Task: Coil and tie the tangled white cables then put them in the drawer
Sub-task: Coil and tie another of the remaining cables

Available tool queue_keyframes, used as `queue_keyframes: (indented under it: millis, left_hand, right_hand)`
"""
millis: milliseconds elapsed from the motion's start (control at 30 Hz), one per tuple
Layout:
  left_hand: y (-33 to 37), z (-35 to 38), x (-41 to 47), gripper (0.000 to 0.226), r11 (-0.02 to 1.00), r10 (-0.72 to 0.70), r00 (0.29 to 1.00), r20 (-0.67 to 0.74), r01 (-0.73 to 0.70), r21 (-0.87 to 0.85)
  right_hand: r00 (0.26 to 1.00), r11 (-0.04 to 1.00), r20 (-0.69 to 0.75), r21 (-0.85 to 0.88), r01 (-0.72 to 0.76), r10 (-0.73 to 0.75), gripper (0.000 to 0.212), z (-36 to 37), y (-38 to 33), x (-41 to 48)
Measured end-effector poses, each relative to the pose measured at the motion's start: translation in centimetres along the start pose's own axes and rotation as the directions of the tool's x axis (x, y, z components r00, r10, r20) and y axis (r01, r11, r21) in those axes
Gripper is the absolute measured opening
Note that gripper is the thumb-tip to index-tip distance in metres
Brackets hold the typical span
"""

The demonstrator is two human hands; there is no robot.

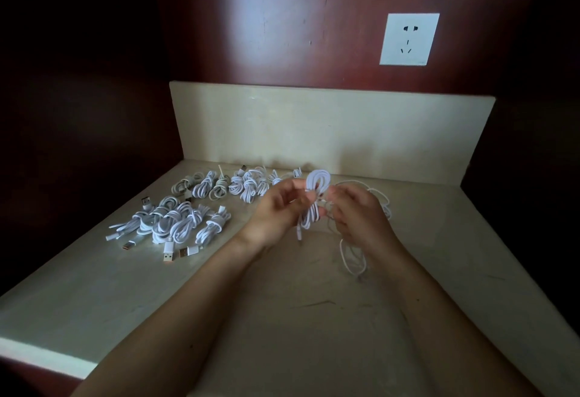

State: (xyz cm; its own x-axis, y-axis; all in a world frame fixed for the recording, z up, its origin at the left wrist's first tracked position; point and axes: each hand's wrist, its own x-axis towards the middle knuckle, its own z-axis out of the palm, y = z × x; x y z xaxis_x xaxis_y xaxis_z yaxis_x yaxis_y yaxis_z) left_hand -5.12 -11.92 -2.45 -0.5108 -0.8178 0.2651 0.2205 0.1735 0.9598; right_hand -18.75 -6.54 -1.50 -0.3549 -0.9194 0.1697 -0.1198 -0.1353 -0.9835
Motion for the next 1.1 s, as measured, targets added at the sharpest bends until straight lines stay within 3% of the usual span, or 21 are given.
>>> queue_keyframes:
  millis: [100,200,300,567,667,767,933,1100]
  left_hand:
    - [-0.2,-0.8,0.4,0.025,0.993,-0.082,0.992,-0.091,0.074,-0.087]
    - [-0.2,-1.0,0.5,0.029,0.985,-0.121,0.99,-0.077,0.11,-0.133]
    - [-0.1,-0.9,0.4,0.022,0.975,-0.138,0.989,-0.048,0.127,-0.182]
    - [-0.4,-1.1,0.7,0.022,0.974,-0.137,0.99,-0.035,0.128,-0.187]
    - [-0.6,-1.2,0.8,0.023,0.987,-0.121,0.989,-0.081,0.112,-0.114]
    - [-0.8,-1.2,0.7,0.014,0.997,-0.031,0.995,-0.099,0.038,0.065]
    - [-1.0,-0.9,0.6,0.014,0.983,0.109,0.993,-0.043,-0.101,0.156]
    - [-1.2,-0.8,0.5,0.022,0.971,0.152,0.988,0.039,-0.156,0.182]
  right_hand:
    - [0.999,0.994,0.031,0.112,0.007,-0.011,0.017,0.0,-0.2,-0.3]
    - [0.998,0.99,0.037,0.131,0.05,-0.056,0.022,-0.1,-0.2,-0.5]
    - [0.994,0.98,0.035,0.17,0.1,-0.107,0.015,0.1,0.0,-0.6]
    - [0.979,0.977,-0.065,0.077,0.2,-0.195,0.016,0.2,0.5,-0.6]
    - [0.978,0.974,0.016,0.093,0.204,-0.207,0.021,0.3,0.4,-0.6]
    - [0.976,0.976,0.051,0.074,0.206,-0.21,0.022,0.3,0.4,-0.7]
    - [0.998,0.981,-0.027,0.187,0.058,-0.054,0.02,0.1,0.3,-0.6]
    - [0.998,0.981,-0.049,0.195,-0.022,0.032,0.029,0.0,0.3,-0.4]
